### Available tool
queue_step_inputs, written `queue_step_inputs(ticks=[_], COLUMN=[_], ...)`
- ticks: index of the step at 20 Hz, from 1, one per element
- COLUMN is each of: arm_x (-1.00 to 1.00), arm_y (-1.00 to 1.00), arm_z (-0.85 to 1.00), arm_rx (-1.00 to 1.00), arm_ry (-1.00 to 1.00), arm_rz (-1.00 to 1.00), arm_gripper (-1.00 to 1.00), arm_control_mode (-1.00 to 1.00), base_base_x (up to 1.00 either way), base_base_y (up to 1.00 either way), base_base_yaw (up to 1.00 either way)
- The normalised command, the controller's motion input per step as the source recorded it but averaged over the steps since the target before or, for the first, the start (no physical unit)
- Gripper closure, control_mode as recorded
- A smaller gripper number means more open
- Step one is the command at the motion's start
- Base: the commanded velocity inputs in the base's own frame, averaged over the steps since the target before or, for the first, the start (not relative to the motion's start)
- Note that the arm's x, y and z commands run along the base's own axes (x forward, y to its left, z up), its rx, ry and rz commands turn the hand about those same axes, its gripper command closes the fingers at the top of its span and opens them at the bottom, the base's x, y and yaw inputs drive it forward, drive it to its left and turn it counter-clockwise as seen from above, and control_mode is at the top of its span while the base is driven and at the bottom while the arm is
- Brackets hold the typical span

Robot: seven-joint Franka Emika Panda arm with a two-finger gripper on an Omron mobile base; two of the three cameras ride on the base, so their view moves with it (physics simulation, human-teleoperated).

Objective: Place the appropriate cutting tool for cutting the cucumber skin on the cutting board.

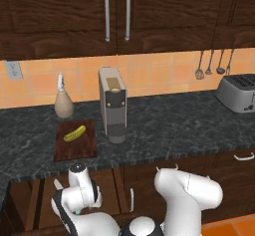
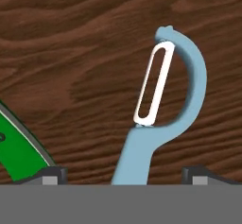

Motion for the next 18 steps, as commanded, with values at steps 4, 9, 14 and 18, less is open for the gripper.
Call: queue_step_inputs(ticks=[4,9,14,18], arm_x=[-0.16,-0.44,-0.26,-0.13], arm_y=[0.02,0.0,0.03,0.12], arm_z=[-0.33,-0.33,-0.06,0.73], arm_rx=[0.0,0.0,0.0,0.0], arm_ry=[0.0,0.0,-0.01,-0.01], arm_rz=[-0.02,-0.05,-0.05,0.0], arm_gripper=[1.0,1.0,1.0,1.0], arm_control_mode=[-1.0,-1.0,-1.0,-1.0], base_base_x=[0.0,0.0,0.0,0.0], base_base_y=[0.0,0.0,0.0,0.0], base_base_yaw=[0.0,0.0,0.0,0.0])
